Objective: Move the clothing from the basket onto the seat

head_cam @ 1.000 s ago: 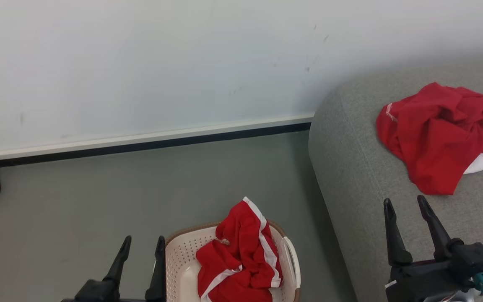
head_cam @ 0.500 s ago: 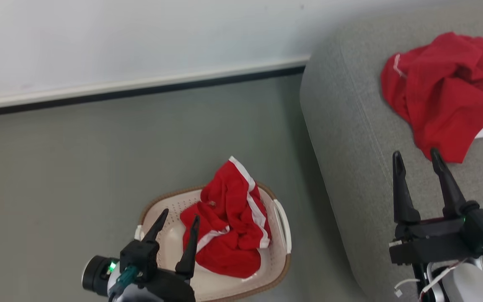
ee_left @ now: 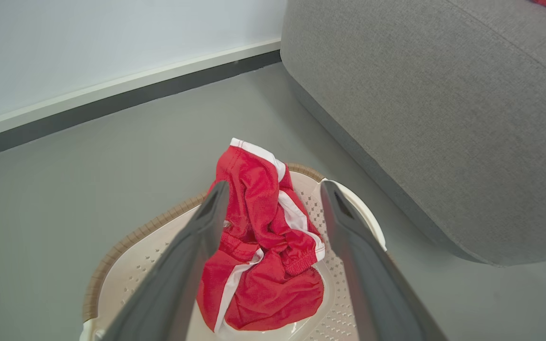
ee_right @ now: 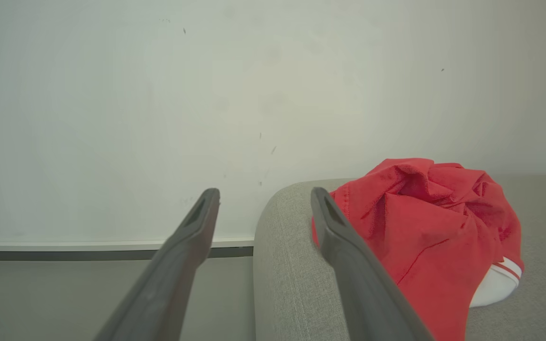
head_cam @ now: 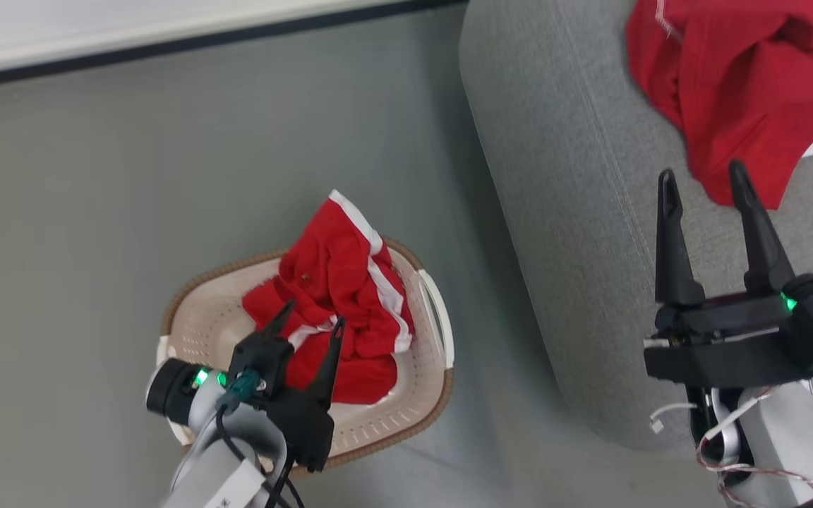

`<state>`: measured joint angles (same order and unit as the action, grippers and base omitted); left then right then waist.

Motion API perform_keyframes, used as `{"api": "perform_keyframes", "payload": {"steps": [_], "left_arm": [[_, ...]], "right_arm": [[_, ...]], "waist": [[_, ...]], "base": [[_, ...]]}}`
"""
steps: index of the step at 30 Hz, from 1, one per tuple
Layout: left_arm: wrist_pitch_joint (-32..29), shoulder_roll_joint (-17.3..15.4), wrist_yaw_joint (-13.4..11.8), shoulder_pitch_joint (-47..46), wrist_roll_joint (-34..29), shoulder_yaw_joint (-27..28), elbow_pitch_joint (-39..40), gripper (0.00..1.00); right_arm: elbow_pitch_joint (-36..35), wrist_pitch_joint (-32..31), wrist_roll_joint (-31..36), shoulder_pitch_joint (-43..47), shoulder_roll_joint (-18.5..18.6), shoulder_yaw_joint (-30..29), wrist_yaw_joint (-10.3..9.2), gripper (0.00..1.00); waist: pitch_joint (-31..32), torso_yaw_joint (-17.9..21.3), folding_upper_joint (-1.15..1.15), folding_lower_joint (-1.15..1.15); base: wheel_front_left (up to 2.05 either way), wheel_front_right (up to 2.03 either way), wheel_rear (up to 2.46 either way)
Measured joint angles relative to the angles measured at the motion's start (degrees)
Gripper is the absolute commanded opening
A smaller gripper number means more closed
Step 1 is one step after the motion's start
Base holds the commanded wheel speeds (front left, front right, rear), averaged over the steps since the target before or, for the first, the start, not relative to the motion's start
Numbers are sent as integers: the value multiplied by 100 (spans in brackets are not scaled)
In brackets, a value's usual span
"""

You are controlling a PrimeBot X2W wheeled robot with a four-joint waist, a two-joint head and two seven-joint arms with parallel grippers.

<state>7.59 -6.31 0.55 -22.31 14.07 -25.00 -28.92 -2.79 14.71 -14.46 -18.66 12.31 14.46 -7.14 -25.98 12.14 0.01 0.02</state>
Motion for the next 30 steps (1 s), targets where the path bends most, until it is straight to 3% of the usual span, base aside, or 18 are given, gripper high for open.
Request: {"api": "perform_keyframes", "payload": {"steps": [30], "left_arm": [[-316, -5, -4, -2242, -60, 296, -1535, 100]], "right_arm": [[-872, 2, 455, -1658, -203, 44, 43, 100]], "waist": [[-2581, 500, 0, -1]], "base": [[0, 0, 0]]}}
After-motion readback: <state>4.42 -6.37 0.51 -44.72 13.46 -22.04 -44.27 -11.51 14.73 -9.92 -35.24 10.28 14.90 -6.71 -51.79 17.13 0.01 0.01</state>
